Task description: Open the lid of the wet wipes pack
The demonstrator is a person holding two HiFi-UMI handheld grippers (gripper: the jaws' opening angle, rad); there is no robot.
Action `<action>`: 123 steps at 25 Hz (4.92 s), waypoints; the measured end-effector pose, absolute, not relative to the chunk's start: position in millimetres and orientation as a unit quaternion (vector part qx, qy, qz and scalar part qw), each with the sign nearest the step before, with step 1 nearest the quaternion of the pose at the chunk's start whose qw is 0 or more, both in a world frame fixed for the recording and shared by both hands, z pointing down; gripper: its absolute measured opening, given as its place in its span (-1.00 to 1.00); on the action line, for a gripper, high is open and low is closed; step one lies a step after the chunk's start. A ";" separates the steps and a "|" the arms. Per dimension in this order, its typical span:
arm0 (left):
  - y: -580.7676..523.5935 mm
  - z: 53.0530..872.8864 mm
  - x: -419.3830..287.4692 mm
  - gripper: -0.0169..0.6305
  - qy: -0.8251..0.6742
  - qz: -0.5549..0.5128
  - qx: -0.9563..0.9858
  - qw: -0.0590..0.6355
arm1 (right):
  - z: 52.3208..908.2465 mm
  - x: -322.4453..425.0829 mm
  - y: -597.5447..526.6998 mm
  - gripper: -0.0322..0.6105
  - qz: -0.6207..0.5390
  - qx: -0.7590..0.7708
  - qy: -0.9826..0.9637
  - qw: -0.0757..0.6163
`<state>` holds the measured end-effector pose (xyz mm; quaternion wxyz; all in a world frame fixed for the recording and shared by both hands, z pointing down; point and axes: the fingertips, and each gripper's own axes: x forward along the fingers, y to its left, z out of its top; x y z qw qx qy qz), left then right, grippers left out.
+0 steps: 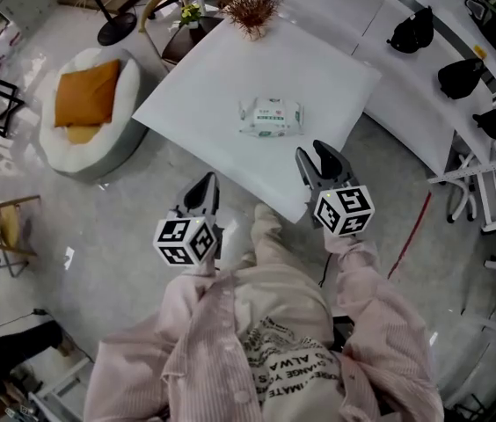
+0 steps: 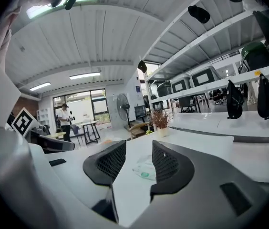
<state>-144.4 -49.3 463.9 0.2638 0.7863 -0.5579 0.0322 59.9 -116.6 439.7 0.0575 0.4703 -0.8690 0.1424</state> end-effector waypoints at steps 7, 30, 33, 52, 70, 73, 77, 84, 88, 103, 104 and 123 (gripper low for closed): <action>-88.0 476.4 -137.2 -0.95 -0.550 0.048 0.785 0.281 | 467.7 49.4 -156.5 -0.43 0.153 0.444 -0.877 0.102; -170.9 563.4 -108.7 -0.95 -0.527 0.119 0.750 0.381 | 561.8 -11.1 -204.2 -0.43 0.005 0.222 -0.921 0.320; -174.5 571.3 -106.9 -0.95 -0.524 0.120 0.746 0.394 | 568.5 -14.9 -196.7 -0.43 -0.008 0.196 -0.921 0.337; -176.0 611.4 -85.9 -0.95 -0.482 0.159 0.741 0.440 | 600.8 -19.4 -197.3 -0.47 -0.025 0.160 -0.898 0.409; -176.9 617.6 -86.6 -0.95 -0.463 0.174 0.743 0.451 | 594.5 -20.7 -199.2 -0.52 0.099 0.121 -0.903 0.400; -175.5 619.0 -87.0 -0.95 -0.460 0.173 0.742 0.455 | 591.1 -20.8 -201.7 -0.53 0.126 0.122 -0.907 0.382; -175.0 619.0 -86.4 -0.95 -0.461 0.172 0.742 0.457 | 584.1 -19.2 -208.3 -0.54 0.162 0.123 -0.912 0.358; -174.7 618.9 -86.7 -0.95 -0.459 0.170 0.742 0.458 | 567.7 -19.8 -224.9 -0.64 0.184 0.150 -0.919 0.314; -175.1 619.3 -86.2 -0.95 -0.459 0.171 0.741 0.460 | 561.7 -20.8 -237.2 -0.72 0.171 0.162 -0.922 0.307; -175.1 618.6 -85.8 -0.95 -0.459 0.170 0.741 0.459 | 561.6 -18.7 -272.9 -0.77 0.138 0.222 -0.919 0.295; -175.0 618.7 -85.9 -0.95 -0.459 0.170 0.741 0.459 | 562.6 -18.6 -275.1 -0.77 0.136 0.225 -0.918 0.296; -173.8 605.0 -84.3 -0.95 -0.449 0.161 0.753 0.453 | 564.3 -13.0 -290.4 -0.68 0.147 0.275 -0.912 0.265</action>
